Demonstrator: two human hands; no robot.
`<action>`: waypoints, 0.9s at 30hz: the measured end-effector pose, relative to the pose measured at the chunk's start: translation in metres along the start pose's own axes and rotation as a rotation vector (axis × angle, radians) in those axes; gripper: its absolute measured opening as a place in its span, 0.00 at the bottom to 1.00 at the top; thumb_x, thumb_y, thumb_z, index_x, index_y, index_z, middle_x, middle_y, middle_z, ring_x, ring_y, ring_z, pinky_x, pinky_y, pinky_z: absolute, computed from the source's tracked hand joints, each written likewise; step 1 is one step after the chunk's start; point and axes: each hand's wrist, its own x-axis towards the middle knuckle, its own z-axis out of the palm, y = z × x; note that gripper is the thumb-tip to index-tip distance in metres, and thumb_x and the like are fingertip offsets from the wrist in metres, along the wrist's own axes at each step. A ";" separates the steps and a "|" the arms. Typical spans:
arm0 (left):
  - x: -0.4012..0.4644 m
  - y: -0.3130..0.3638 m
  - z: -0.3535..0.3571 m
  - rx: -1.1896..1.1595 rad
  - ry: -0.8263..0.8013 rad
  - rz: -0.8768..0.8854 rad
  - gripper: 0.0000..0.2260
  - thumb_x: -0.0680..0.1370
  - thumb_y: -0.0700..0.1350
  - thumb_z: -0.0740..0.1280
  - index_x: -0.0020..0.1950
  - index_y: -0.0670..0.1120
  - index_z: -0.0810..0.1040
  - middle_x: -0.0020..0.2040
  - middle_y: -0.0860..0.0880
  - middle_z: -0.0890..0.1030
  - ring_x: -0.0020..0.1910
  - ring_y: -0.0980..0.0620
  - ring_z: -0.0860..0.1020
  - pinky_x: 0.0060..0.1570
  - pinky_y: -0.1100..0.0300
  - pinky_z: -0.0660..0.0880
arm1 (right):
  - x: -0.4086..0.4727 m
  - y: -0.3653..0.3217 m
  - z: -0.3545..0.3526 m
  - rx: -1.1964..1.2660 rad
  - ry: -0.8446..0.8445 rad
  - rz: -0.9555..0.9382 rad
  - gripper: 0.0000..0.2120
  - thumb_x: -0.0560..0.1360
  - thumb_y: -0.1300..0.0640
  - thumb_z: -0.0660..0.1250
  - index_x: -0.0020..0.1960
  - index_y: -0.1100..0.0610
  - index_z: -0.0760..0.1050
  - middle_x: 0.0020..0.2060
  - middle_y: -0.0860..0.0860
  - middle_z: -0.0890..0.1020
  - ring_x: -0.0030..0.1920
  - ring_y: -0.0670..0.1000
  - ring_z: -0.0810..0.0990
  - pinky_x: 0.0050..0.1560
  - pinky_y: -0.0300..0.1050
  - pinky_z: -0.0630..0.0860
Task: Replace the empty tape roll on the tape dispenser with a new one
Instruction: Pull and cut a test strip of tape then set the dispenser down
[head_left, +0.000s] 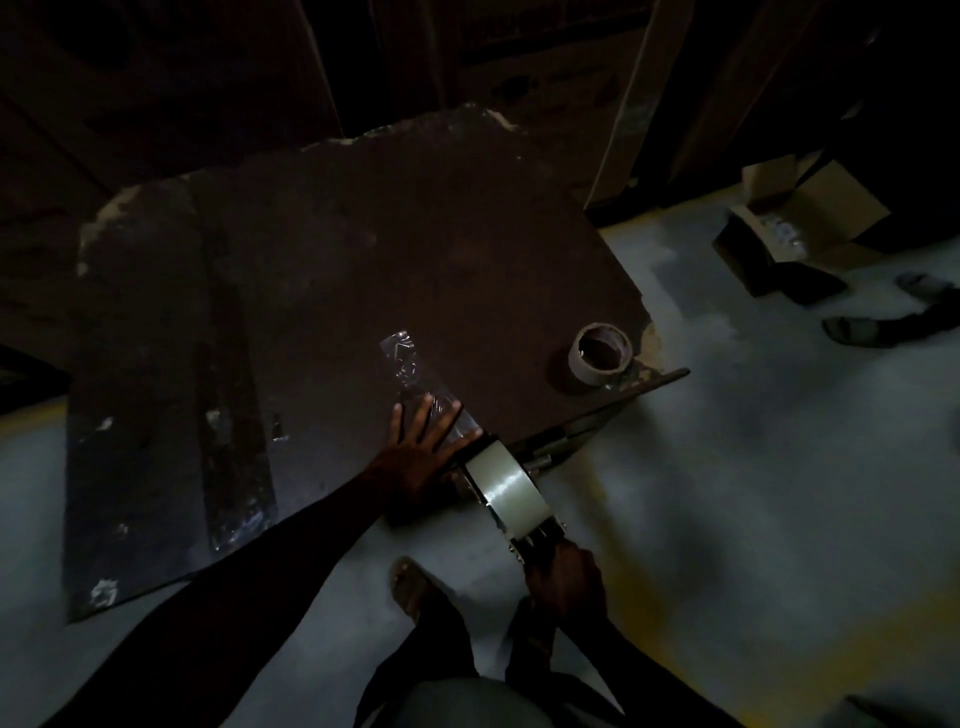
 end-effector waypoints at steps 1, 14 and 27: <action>-0.001 0.000 0.000 0.002 0.002 0.007 0.29 0.78 0.62 0.53 0.77 0.62 0.44 0.80 0.45 0.47 0.76 0.30 0.49 0.65 0.23 0.52 | -0.002 0.003 -0.001 0.014 -0.014 -0.003 0.23 0.71 0.38 0.62 0.57 0.53 0.78 0.49 0.57 0.84 0.52 0.62 0.83 0.48 0.48 0.78; 0.001 0.003 -0.004 -0.115 0.013 -0.030 0.30 0.76 0.66 0.47 0.72 0.67 0.33 0.80 0.46 0.44 0.77 0.33 0.43 0.67 0.25 0.44 | -0.006 0.067 -0.006 0.118 -0.064 -0.047 0.02 0.74 0.56 0.67 0.44 0.51 0.75 0.30 0.45 0.72 0.31 0.45 0.72 0.33 0.39 0.66; -0.001 -0.001 -0.011 -0.294 -0.025 -0.044 0.28 0.76 0.62 0.49 0.74 0.68 0.41 0.80 0.51 0.43 0.77 0.39 0.38 0.68 0.30 0.36 | -0.008 -0.001 -0.039 0.510 -0.292 0.104 0.11 0.76 0.61 0.63 0.35 0.57 0.73 0.23 0.49 0.76 0.22 0.47 0.74 0.28 0.41 0.73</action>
